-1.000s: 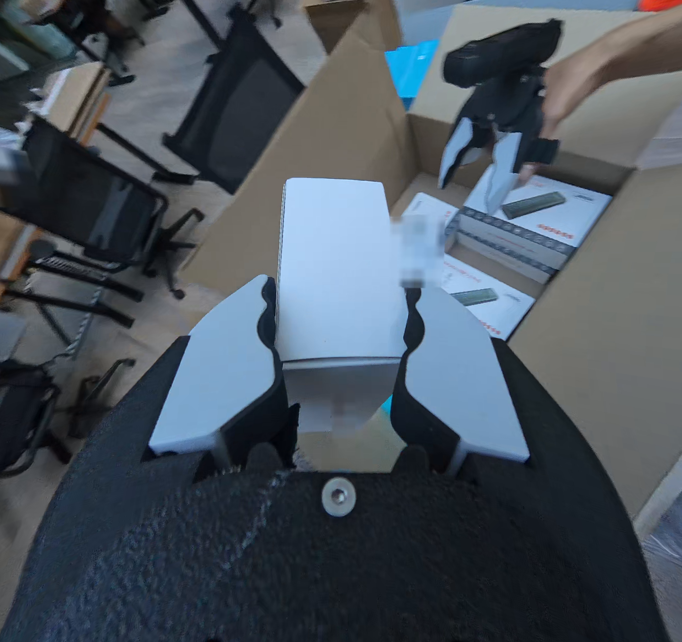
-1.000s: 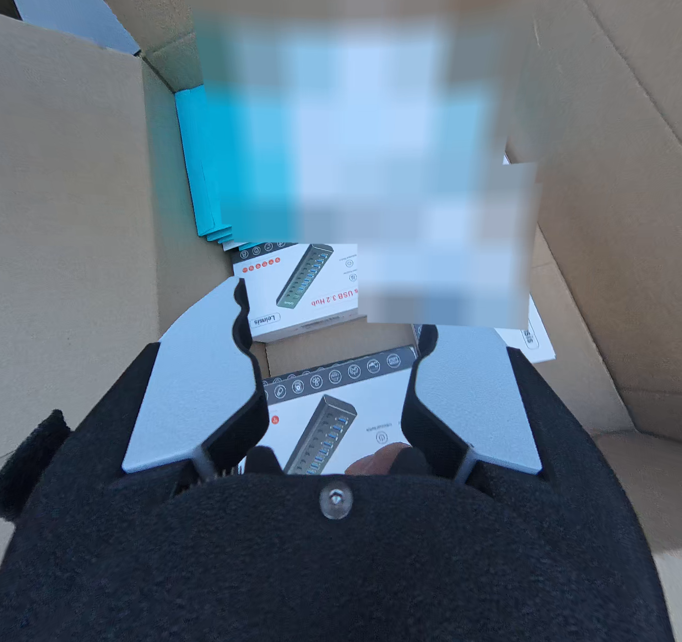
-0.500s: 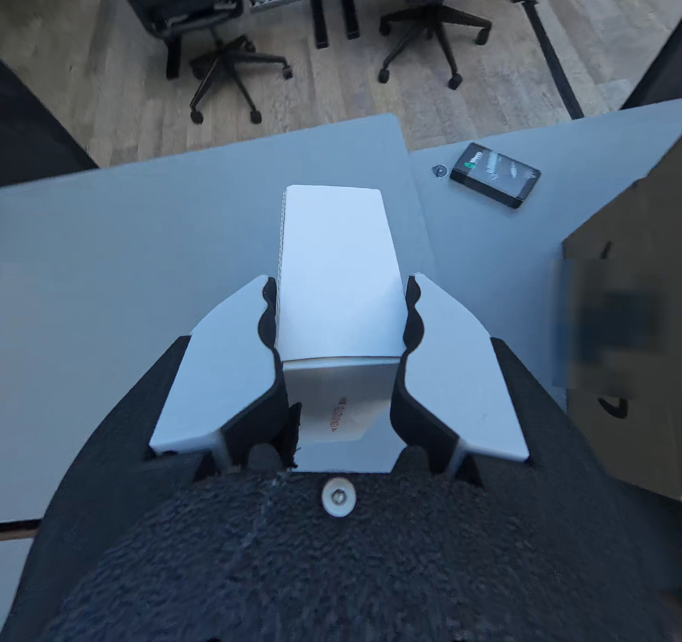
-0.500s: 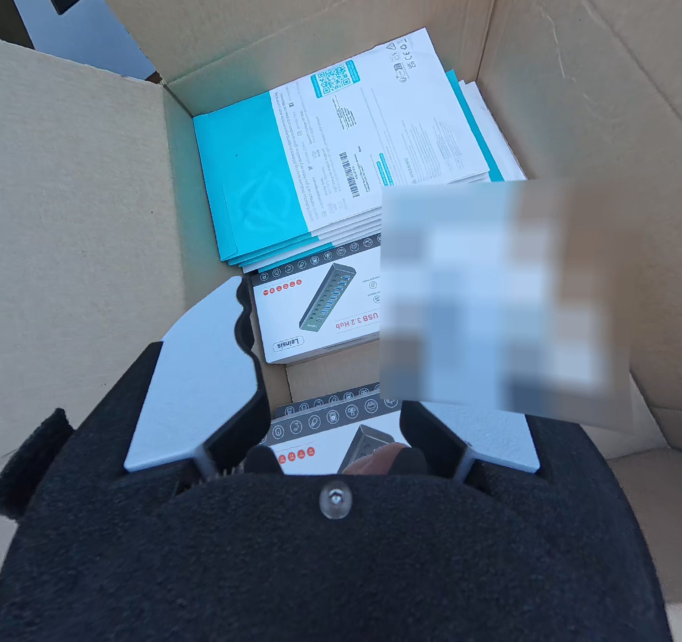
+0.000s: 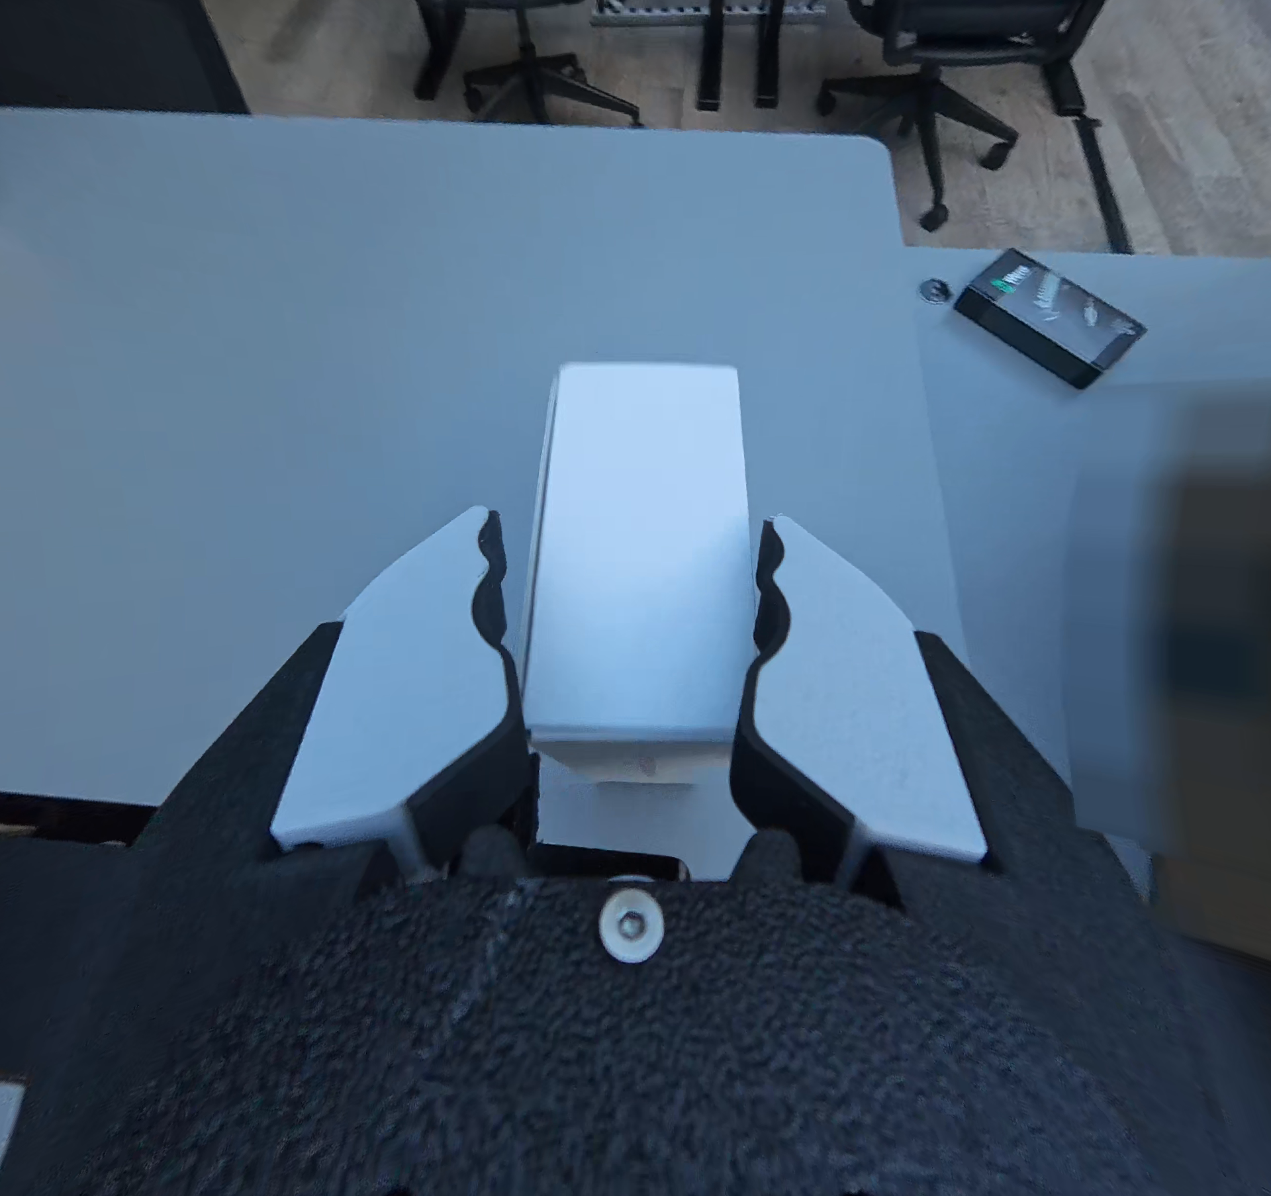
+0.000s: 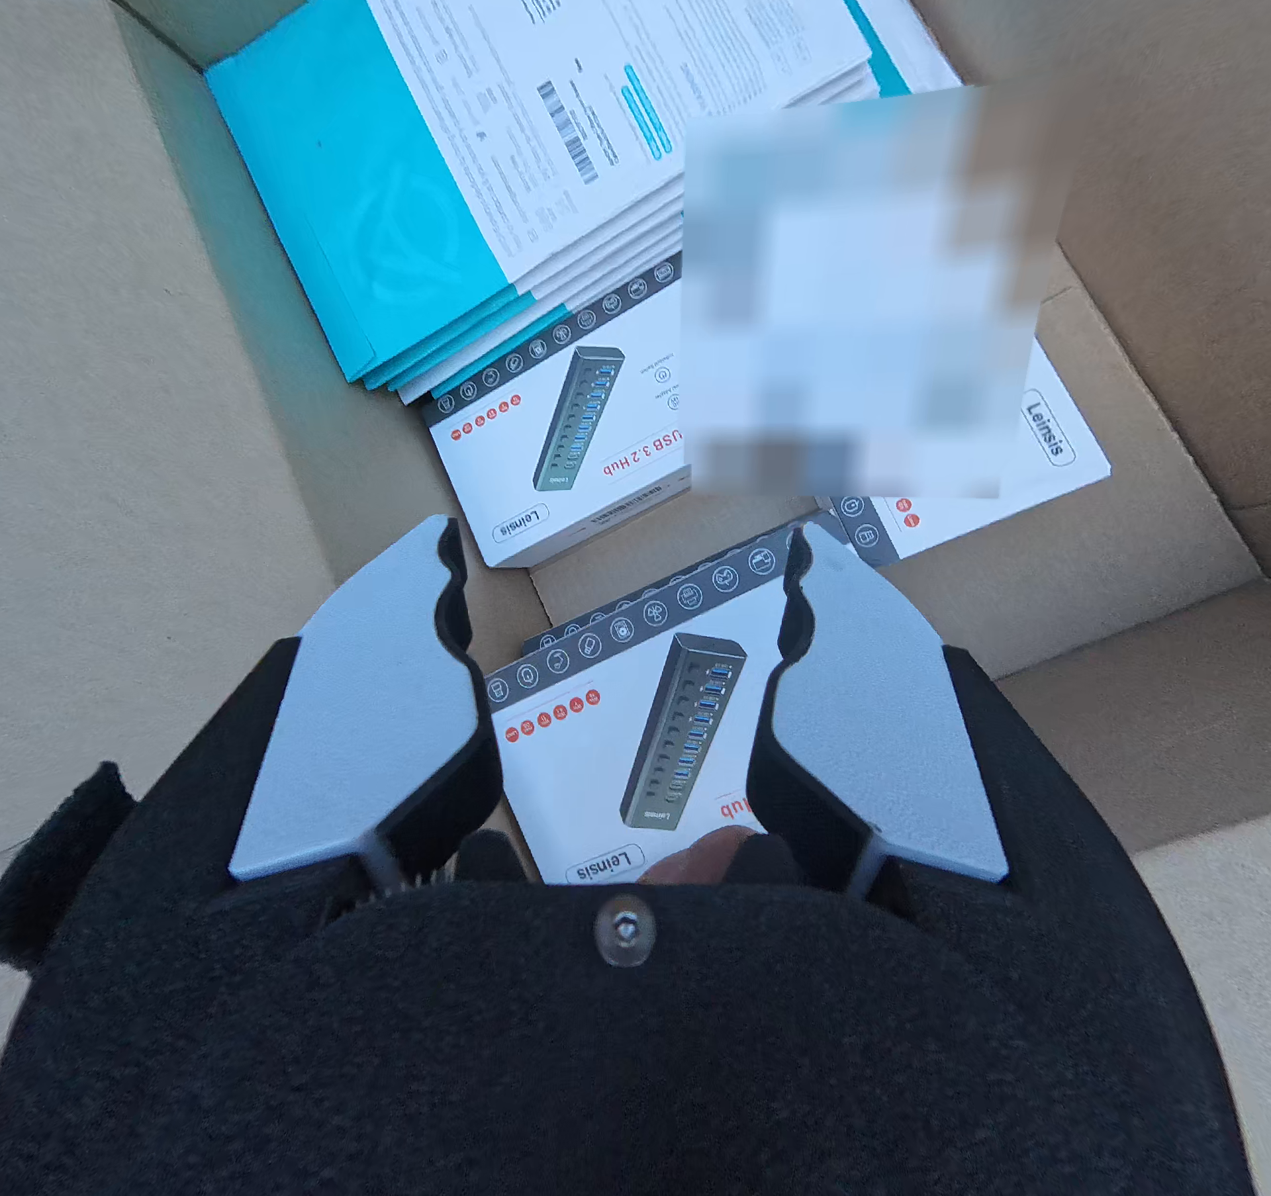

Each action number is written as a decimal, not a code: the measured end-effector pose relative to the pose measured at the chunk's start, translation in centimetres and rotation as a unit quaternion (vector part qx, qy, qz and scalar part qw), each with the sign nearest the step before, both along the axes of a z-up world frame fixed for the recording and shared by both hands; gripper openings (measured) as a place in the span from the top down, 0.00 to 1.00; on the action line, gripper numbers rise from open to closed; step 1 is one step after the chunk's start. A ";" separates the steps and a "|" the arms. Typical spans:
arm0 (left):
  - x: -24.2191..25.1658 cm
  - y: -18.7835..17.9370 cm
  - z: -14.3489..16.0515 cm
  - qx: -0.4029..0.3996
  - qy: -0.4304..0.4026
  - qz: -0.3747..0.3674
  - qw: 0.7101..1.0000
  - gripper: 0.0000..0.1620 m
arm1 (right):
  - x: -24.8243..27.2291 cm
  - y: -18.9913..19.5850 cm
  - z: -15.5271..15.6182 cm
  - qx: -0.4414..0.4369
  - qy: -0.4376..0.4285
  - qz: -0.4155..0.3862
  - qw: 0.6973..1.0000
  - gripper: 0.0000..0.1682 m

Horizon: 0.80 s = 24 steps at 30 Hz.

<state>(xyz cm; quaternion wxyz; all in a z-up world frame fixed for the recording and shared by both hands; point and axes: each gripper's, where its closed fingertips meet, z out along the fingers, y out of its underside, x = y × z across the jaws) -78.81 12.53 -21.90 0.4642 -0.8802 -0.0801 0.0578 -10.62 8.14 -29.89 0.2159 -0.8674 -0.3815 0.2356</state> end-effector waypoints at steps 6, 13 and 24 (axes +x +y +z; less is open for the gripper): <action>0.8 -0.8 5.3 0.030 0.048 -0.001 0.998 0.60 | 2.6 0.1 -3.1 -0.004 -0.100 0.047 0.994 0.48; 16.6 -1.4 16.8 0.151 0.063 -0.146 0.976 0.71 | 6.3 0.6 -3.7 -0.031 -0.141 0.022 0.989 0.48; 64.7 -6.8 -4.6 -0.189 -0.139 -0.621 0.748 0.57 | 7.9 2.3 -6.0 -0.080 -0.183 0.202 0.959 0.46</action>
